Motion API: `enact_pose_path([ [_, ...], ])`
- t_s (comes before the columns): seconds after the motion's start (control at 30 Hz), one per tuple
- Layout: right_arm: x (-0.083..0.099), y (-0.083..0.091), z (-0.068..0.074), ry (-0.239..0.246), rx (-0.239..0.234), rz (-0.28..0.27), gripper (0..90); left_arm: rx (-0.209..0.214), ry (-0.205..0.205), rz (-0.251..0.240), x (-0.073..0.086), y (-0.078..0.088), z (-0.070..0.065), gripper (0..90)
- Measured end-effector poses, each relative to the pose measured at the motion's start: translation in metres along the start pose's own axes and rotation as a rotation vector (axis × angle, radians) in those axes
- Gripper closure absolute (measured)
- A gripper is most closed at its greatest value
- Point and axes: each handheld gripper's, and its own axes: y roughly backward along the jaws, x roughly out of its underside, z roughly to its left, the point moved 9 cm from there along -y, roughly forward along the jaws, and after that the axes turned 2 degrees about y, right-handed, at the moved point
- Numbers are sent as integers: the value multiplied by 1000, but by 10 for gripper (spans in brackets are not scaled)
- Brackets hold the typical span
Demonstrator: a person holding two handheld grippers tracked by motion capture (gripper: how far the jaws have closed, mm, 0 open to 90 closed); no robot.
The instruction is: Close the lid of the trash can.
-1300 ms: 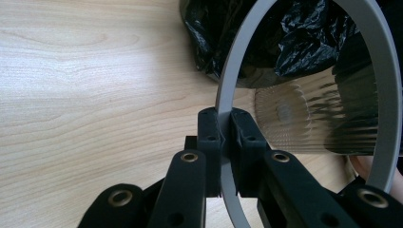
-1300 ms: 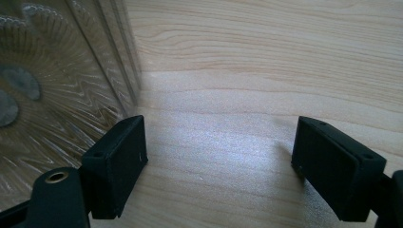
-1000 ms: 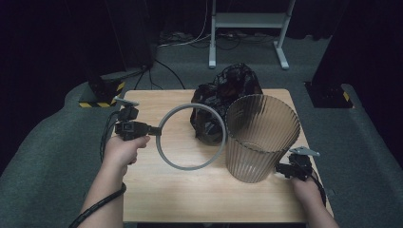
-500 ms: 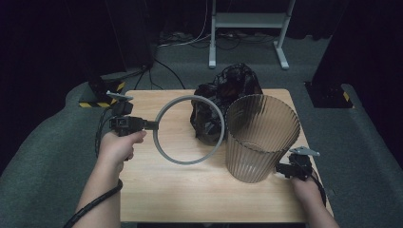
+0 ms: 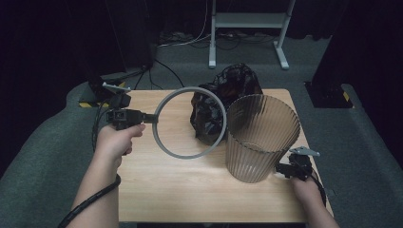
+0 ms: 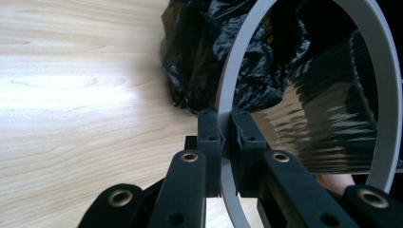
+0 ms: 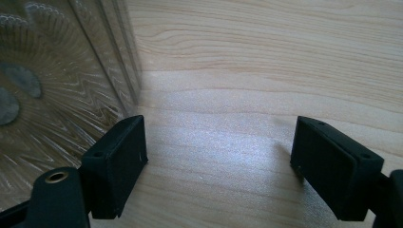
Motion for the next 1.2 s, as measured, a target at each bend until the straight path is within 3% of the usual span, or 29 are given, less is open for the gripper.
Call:
enact_pose_path([
  [0.6,0,0,0,-1,2,-3,196,6,-51,41,-14,-25,-43,838],
  [0.9,0,1,1,-2,3,-5,213,29,-74,61,-21,-44,-73,838],
  [1.2,0,0,1,-1,-3,-6,215,23,-108,72,-29,-54,-98,838],
])
